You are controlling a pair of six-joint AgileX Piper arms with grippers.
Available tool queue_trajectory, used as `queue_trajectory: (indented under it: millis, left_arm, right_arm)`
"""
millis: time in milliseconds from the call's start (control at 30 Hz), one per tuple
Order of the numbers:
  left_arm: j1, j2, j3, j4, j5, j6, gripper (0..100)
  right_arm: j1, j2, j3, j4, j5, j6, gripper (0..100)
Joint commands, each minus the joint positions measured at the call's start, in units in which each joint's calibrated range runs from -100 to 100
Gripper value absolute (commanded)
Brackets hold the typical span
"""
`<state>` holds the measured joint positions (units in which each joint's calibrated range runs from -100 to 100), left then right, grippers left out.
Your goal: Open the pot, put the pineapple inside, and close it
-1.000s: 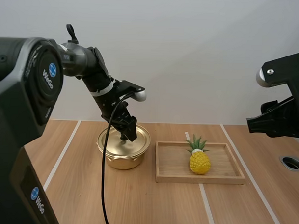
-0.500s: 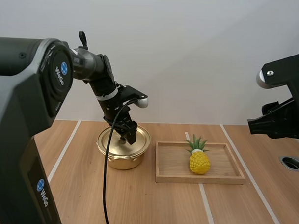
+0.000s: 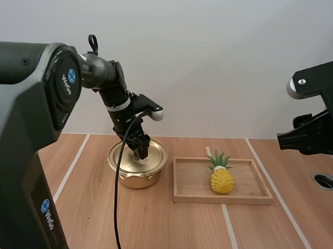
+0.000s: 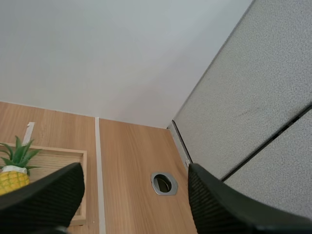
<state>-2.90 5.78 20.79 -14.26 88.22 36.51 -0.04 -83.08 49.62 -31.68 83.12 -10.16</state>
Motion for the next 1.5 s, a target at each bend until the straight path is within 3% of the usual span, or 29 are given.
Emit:
queue_trajectory:
  millis: [0, 100, 233, 300, 800, 1100, 1233, 1467]
  left_arm:
    - [-0.22, 0.0, -0.5, -0.1, -0.9, 0.0, 100]
    - [-0.22, 0.0, -0.5, -0.2, -0.9, 0.0, 99]
    - [-0.22, 0.0, -0.5, -1.3, -0.9, -0.8, 41]
    - [-0.15, 0.0, -0.5, -1.5, -1.4, -1.9, 0]
    - [-0.15, -1.3, -1.1, -1.5, -0.3, -2.2, 0]
    - [-0.15, -9.2, -12.1, -7.4, -1.6, -2.3, 0]
    - [-0.15, -14.5, -19.9, -10.5, -10.5, -2.6, 0]
    - [-0.15, -23.9, -33.3, -11.8, -36.9, -5.1, 0]
  right_arm:
    - [-0.4, -0.1, -0.5, 0.1, 0.7, -0.2, 100]
    - [-0.4, -0.1, -0.5, 0.1, 0.7, -0.2, 100]
    - [-0.4, -0.1, -0.5, 0.1, 0.9, -0.2, 100]
    - [-0.4, -0.1, -0.5, 0.1, 1.3, -0.5, 100]
    - [-0.4, -0.1, -0.5, 0.1, 1.4, -1.4, 100]
    - [-0.4, -0.1, -0.5, 2.2, 1.2, -2.1, 100]
    - [-0.4, -0.1, -0.5, 2.7, 1.4, -2.9, 100]
    - [-0.4, -0.1, -0.5, 3.1, 1.4, -2.9, 100]
